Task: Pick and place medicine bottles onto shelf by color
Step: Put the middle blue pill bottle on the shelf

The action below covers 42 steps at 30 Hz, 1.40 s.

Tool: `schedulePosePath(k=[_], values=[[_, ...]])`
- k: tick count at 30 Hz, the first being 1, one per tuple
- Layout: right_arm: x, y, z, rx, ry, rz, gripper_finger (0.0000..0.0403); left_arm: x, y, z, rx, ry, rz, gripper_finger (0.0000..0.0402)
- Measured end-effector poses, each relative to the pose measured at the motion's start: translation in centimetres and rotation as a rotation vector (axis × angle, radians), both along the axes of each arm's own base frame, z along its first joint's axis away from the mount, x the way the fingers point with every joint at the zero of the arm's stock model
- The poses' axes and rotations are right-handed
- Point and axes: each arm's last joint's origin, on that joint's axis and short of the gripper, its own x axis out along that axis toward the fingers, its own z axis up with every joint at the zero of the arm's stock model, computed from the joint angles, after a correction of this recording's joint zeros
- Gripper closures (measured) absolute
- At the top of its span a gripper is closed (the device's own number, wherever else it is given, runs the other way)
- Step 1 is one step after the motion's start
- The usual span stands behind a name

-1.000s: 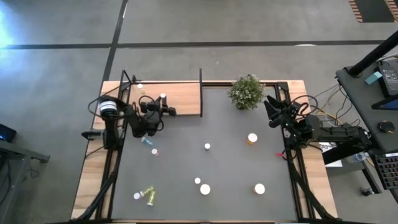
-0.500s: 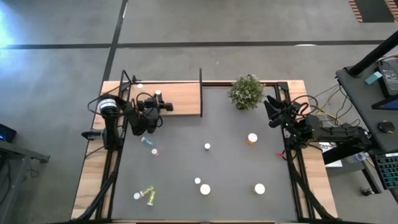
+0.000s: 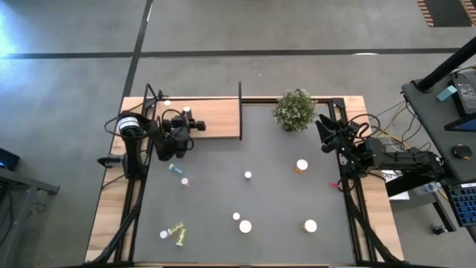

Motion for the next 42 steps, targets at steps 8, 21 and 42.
schedulePosePath(k=[8, 21, 42], values=[[0.0, 0.0, 0.0, 0.000, 0.000, 0.000, 0.0142, -0.3, -0.6, -0.3, -0.008, 0.018, -0.018, 0.0311], [0.0, 0.0, 0.0, 0.000, 0.000, 0.000, 0.0142, -0.7, -1.1, -0.6, -0.023, 0.020, -0.046, 0.0285], [0.0, 0.0, 0.0, 0.000, 0.000, 0.000, 0.0142, -1.2, -2.4, -0.2, -0.025, -0.050, -0.092, 0.0241]])
